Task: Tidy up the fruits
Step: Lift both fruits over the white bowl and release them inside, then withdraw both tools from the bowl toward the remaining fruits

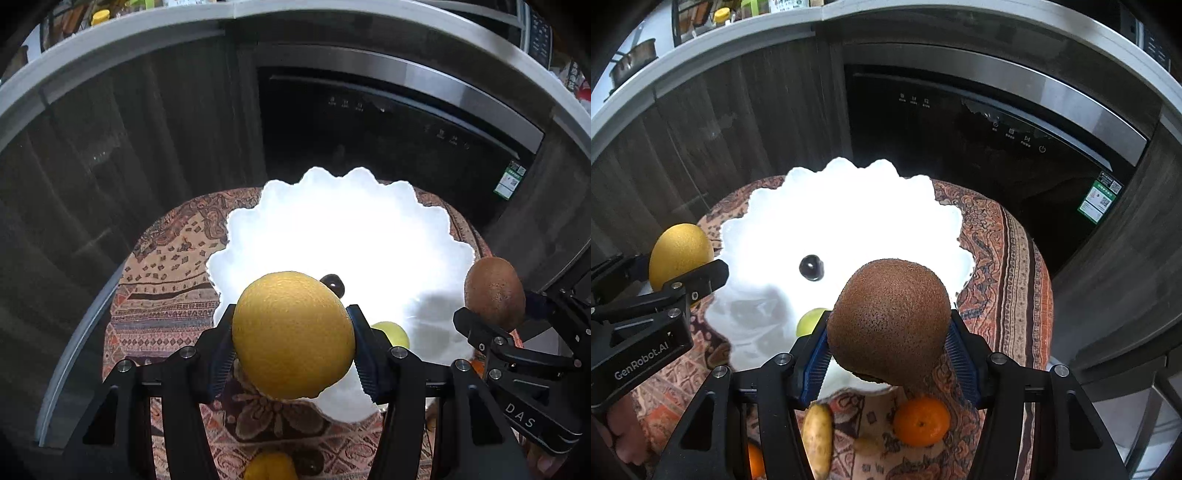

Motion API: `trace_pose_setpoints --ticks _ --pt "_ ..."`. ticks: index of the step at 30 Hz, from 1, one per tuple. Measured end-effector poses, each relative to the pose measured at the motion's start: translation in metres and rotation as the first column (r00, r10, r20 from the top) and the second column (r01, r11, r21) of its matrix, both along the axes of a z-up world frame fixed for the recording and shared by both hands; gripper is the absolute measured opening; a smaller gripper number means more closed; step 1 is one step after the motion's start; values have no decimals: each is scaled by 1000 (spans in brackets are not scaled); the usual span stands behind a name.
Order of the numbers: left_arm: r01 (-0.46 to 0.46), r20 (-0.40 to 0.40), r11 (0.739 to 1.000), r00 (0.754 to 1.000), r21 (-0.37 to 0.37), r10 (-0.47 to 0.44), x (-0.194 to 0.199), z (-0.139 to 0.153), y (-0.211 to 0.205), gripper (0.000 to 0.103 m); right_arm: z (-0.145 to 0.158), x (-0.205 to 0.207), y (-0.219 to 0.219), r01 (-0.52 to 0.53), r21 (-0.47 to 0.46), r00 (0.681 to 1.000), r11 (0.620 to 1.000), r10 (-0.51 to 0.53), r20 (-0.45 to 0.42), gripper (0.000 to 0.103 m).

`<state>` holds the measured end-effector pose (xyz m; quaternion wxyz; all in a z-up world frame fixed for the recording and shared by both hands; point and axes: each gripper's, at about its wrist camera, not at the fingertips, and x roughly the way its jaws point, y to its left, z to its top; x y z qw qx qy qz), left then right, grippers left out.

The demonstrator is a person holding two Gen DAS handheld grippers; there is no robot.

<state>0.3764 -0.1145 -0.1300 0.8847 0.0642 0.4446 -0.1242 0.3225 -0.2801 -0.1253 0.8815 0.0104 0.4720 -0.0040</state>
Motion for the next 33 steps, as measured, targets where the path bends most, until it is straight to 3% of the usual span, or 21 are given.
trace_pose_setpoints --ticks 8,10,11,12,14,17,21,25,33 --pt "5 -23 999 1000 39 -4 12 -13 -5 58 -15 13 -3 16 -9 998 1000 -16 -54 59" --pt "4 -12 999 1000 48 -3 11 -11 -5 73 -16 14 -4 19 -8 998 1000 -20 -59 60" --pt "0 -2 999 1000 53 0 11 -9 -5 74 -15 13 -4 24 -9 998 1000 -24 -53 61" --pt "-3 4 998 1000 56 2 10 -7 -4 75 -12 12 -4 28 -18 999 999 -29 -38 64" --pt "-7 8 998 1000 58 7 9 -4 -2 77 -4 11 -4 45 -48 999 998 -45 -6 82" --pt "-26 21 998 999 57 25 5 2 3 83 8 7 -3 75 -82 997 994 -72 35 88" --pt "-38 45 997 998 64 36 -3 13 8 95 25 0 -2 91 -84 994 992 -85 72 88" --pt "-49 82 996 996 73 43 -16 28 14 99 41 -9 1 100 -88 991 991 -91 100 88" --pt "-55 108 996 993 63 48 -38 44 27 101 61 -33 14 102 -77 987 992 -91 134 88"
